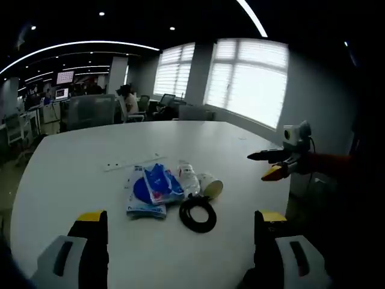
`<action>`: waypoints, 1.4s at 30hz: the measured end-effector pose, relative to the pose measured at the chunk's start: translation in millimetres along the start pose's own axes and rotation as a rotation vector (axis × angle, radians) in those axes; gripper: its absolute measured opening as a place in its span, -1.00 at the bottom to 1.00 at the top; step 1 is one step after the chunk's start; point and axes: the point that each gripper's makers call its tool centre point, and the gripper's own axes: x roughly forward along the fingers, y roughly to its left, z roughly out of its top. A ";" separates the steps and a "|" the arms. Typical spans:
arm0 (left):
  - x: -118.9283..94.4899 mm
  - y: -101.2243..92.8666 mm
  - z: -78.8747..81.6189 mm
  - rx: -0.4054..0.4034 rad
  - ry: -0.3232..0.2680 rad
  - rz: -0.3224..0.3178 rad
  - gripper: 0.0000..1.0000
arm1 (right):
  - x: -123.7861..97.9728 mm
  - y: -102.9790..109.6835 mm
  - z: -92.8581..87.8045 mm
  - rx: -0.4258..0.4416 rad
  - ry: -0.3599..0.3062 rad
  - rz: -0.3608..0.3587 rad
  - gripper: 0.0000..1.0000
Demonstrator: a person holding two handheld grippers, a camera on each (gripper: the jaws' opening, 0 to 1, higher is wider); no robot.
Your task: Arrange the tabletop items into an orderly group along one side of the table until the central work area is clear of visible clutter.
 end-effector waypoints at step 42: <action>-2.1 1.9 -0.1 0.011 0.001 -0.001 1.00 | -3.9 -8.4 -4.9 0.040 0.012 -0.022 0.93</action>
